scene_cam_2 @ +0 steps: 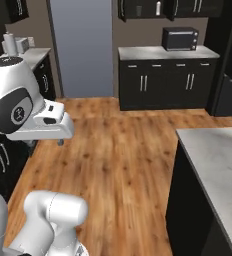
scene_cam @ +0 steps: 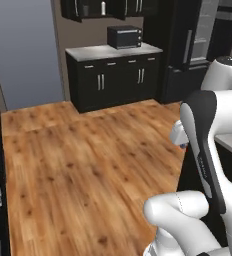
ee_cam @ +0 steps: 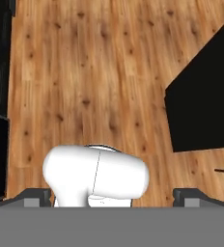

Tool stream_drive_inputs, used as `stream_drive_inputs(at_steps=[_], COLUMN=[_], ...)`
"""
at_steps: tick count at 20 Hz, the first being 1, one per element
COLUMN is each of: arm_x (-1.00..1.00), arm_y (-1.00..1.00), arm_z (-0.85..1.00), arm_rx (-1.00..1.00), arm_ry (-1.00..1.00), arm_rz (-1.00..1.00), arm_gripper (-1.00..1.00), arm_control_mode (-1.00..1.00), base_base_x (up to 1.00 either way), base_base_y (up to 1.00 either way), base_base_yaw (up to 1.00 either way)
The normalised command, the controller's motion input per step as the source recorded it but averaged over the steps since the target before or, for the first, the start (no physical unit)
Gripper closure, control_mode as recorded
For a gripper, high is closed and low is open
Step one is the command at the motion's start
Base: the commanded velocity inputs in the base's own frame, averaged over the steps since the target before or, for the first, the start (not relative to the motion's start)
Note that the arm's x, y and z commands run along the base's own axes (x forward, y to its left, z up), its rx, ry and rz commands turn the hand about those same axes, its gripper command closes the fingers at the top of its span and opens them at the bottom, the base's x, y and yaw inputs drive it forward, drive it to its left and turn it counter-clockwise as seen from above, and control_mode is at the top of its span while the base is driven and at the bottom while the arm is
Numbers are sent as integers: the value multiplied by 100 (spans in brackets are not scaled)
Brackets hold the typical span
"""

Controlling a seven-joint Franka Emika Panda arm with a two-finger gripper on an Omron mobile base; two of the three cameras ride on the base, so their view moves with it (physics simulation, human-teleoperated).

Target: There is a bowl on the dining counter. Grab a lemon wedge from the fridge and place it in the bowl. Then get the liquor bottle and glass cup from the cabinet and place them next to the bowl.

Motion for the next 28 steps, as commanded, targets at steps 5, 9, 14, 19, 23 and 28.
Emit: stream_drive_inputs(at_steps=[5,9,14,19,23,28], arm_x=[0,0,0,0,0,0], arm_y=[0,0,0,0,0,0], arm_z=[0,0,0,0,0,0], arm_rx=[0,0,0,0,0,0], arm_ry=[0,0,0,0,0,0], arm_rz=[0,0,0,0,0,0], arm_gripper=[-100,-100,-100,-100,-100,-100], arm_control_mode=[100,100,100,100,100,100], base_base_x=[100,100,100,100,100,100], base_base_y=[31,30,25,21,16,3], base_base_yaw=[-4,-4,-4,-3,-2,0])
